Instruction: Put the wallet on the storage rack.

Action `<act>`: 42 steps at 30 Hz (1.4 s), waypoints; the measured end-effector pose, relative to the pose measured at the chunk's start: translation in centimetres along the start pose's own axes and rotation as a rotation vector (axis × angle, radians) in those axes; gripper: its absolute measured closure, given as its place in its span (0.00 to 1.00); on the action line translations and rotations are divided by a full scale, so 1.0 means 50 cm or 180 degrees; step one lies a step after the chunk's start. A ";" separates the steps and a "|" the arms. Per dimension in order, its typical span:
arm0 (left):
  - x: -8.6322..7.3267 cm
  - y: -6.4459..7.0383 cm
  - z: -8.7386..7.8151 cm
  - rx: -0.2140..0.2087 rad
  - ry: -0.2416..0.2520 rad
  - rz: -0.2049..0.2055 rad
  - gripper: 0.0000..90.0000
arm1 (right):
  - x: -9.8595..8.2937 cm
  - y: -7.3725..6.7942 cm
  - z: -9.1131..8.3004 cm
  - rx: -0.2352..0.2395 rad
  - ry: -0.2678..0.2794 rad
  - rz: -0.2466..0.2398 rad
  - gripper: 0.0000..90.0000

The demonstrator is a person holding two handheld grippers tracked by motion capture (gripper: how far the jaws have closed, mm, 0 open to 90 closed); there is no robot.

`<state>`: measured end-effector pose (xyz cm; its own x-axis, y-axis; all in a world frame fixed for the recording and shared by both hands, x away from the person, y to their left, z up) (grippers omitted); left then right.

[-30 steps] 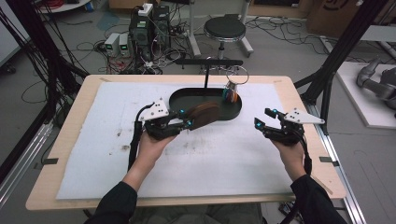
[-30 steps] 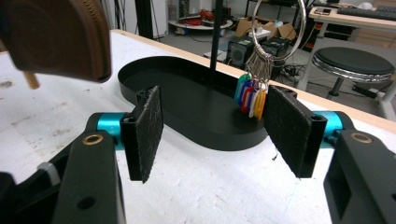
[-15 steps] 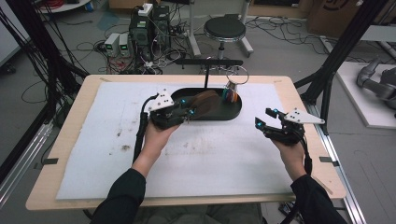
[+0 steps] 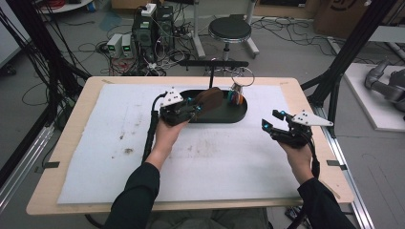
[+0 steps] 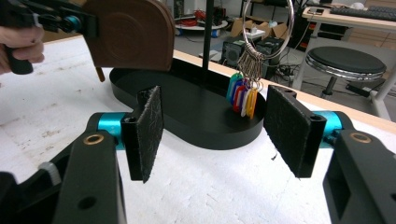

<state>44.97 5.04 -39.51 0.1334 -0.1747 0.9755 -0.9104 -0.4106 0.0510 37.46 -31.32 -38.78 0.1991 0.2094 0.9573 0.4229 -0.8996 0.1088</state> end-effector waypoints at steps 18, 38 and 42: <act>-0.033 -0.052 0.068 0.0167 -0.0067 -0.0205 0.76 | -0.011 0.010 -0.005 -0.0052 -0.0043 -0.0046 0.43; -0.073 -0.080 0.107 0.0381 -0.0152 -0.0299 0.76 | -0.012 -0.002 0.002 -0.0033 -0.0058 -0.0110 0.44; -0.082 -0.083 0.115 0.0366 -0.0218 -0.0388 0.75 | -0.012 -0.002 0.004 -0.0042 -0.0050 -0.0116 0.44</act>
<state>50.47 2.31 -44.97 0.2700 -0.1764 0.9466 -0.8356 -0.5315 0.1393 37.48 -31.30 -39.40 0.1977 0.2479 0.9484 0.4183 -0.8963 0.1471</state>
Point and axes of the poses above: each handheld gripper's, and its own axes: z roughly forward along the jaws, x roughly out of its top, y roughly to its right, the point moved 3 cm from there along z, roughly forward along the jaws, and after that the axes turned 14 degrees about -x, right-handed, at the moved point
